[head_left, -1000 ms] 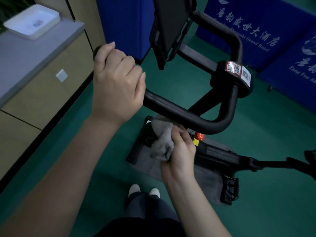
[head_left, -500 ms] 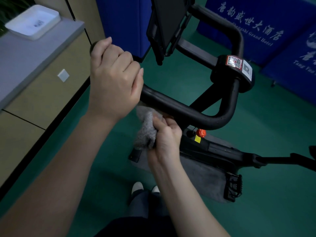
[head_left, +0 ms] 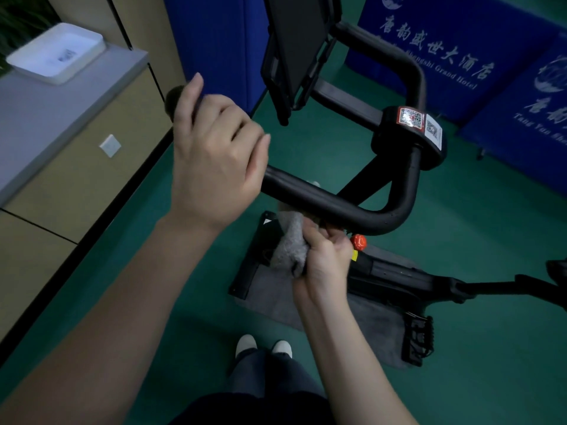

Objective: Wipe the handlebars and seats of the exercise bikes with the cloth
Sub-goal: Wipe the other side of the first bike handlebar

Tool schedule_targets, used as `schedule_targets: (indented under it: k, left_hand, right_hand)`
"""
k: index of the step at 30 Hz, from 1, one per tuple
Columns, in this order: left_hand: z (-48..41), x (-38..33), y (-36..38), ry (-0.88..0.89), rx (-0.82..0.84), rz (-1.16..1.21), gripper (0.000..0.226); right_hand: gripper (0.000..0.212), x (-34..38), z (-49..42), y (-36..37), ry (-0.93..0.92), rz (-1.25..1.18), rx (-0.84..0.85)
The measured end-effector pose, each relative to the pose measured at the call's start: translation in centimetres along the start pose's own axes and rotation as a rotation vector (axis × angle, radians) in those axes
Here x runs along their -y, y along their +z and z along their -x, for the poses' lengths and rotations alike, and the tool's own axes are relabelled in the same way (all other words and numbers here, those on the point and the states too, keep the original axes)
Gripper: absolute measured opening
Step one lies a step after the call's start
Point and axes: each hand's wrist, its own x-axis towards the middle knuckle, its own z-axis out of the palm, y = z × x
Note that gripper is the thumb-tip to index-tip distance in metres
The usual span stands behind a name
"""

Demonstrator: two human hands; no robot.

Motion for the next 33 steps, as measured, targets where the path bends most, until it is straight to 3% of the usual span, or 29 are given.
schedule_targets:
  k: [9, 14, 20, 23, 26, 30, 33]
  left_hand:
    - [1.9, -4.6, 1.5, 0.035, 0.111, 0.174, 0.032]
    - [2.3, -4.5, 2.1, 0.036, 0.072, 0.153, 0.04]
    - [2.5, -4.3, 2.4, 0.044, 0.041, 0.158, 0.04]
    - [2.5, -4.3, 2.4, 0.04, 0.023, 0.176, 0.04]
    - [2.5, -4.3, 2.5, 0.037, 0.012, 0.184, 0.039]
    - [2.6, -4.3, 2.5, 0.046, 0.005, 0.182, 0.039]
    - [2.7, -4.2, 2.7, 0.054, -0.004, 0.181, 0.039]
  right_hand:
    - [0.014, 0.1, 0.1, -1.3, -0.006, 0.039, 0.06]
    - [0.022, 1.3, -0.2, -3.0, -0.037, -0.078, 0.025]
    - [0.013, 1.1, 0.6, -3.7, 0.005, 0.06, 0.003]
    - [0.019, 2.6, 1.1, -6.3, -0.204, 0.167, -0.237]
    - [0.02, 4.3, 1.6, -7.4, -0.594, 0.456, -0.414]
    - [0.02, 5.8, 0.7, -5.8, -0.994, 0.81, -0.265]
    - [0.02, 6.2, -0.1, -4.5, -1.164, 1.005, -0.119]
